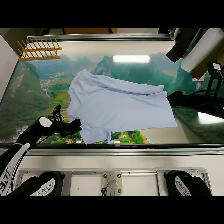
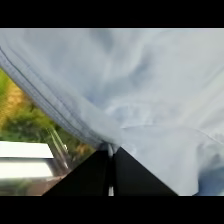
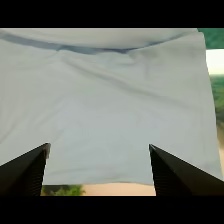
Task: Fold the clothes and pants, and hang the long-sleeved shirts on hangers.
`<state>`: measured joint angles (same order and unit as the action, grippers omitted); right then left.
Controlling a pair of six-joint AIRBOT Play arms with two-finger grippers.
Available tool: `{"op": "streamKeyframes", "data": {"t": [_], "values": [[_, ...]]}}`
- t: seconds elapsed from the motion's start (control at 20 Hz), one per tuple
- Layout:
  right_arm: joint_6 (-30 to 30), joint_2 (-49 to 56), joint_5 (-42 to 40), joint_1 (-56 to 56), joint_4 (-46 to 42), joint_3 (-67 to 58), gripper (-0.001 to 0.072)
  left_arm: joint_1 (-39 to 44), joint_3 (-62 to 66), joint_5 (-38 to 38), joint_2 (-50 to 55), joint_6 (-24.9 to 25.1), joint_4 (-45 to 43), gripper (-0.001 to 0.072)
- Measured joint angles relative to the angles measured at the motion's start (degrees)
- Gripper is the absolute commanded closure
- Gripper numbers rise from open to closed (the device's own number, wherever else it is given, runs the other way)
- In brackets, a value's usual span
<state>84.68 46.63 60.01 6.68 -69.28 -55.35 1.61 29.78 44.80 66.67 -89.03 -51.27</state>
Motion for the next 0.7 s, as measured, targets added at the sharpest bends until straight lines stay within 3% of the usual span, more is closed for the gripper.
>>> {"op": "streamKeyframes", "data": {"t": [0.25,0.4,0.55,0.7], "values": [[10.1,0.7,3.7,12.7,-4.0,11.5,0.0036,-3.2,0.0,3.9,-4.9,0.0,-4.6,0.0699],[14.4,3.6,1.1,21.3,-2.9,20.6,0.0037,-3.5,0.0,5.8,-7.4,0.0,-6.4,0.0699],[14.2,8.3,-3.8,25.0,1.9,26.6,0.0038,-3.5,0.0,6.0,-8.9,0.0,-7.1,0.0699],[9.4,13.3,-8.5,24.3,8.7,28.9,0.004,-3.5,0.0,6.2,-9.4,0.2,-7.3,0.0699]]}}
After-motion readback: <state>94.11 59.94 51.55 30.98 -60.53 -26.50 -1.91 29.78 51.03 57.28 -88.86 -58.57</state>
